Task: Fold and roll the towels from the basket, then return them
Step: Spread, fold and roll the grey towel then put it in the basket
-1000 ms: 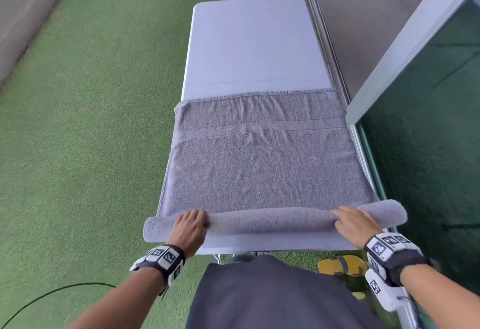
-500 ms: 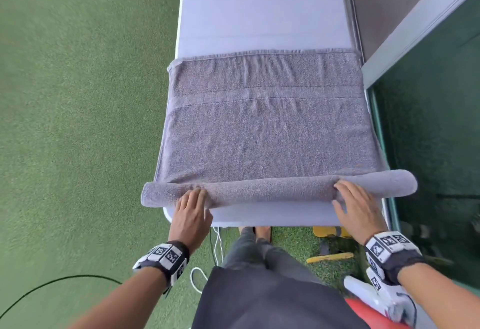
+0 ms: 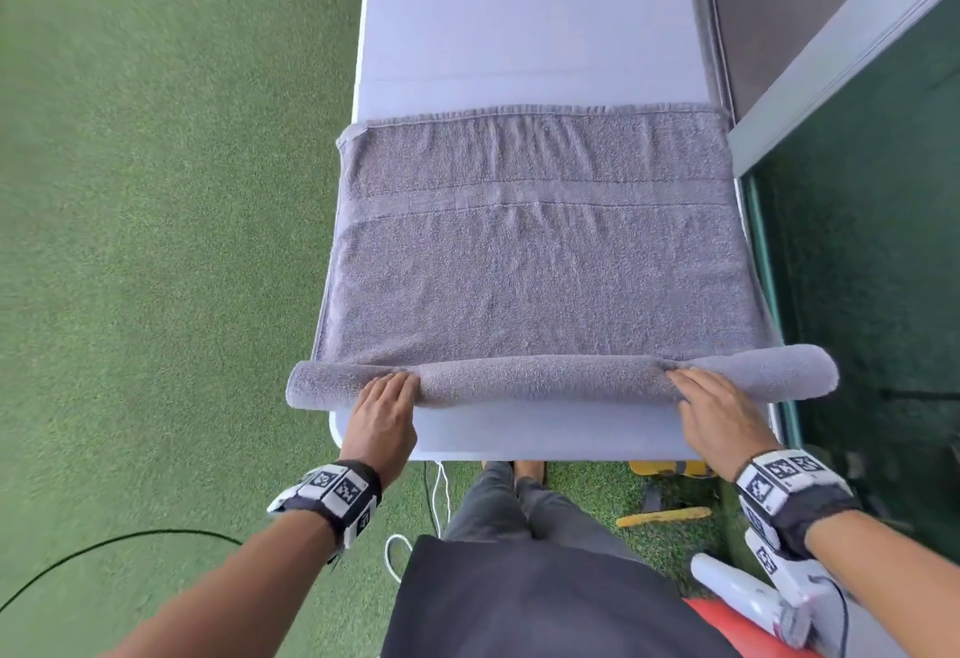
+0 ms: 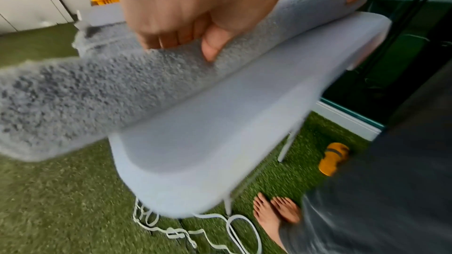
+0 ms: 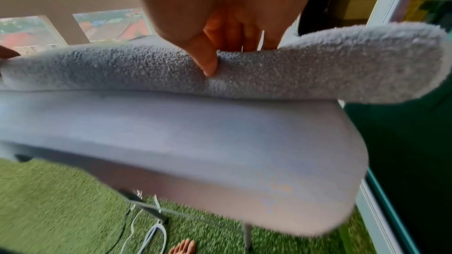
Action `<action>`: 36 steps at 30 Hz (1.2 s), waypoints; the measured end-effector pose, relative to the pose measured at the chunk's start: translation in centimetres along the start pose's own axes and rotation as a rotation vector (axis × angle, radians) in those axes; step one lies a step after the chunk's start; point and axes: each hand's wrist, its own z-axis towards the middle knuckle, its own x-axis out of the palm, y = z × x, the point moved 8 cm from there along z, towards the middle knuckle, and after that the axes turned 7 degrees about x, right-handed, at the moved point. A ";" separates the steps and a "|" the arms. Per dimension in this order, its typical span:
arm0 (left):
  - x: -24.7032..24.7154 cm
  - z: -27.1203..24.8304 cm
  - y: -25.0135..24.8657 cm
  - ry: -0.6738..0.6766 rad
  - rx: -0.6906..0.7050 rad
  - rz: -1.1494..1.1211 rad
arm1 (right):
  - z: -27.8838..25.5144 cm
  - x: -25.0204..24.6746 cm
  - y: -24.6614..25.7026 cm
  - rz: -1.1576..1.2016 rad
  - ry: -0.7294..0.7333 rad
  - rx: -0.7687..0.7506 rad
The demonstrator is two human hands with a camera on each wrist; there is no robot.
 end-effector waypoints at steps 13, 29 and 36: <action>-3.6 7.3 1.0 -0.013 -0.017 0.029 | 6.8 -3.9 2.2 -0.018 -0.087 0.050; -1.9 7.4 1.0 0.034 0.017 0.037 | 7.1 -2.8 0.8 -0.048 -0.009 0.015; -3.7 12.6 3.2 0.014 -0.111 0.049 | 12.9 -5.0 -0.3 0.073 -0.015 0.194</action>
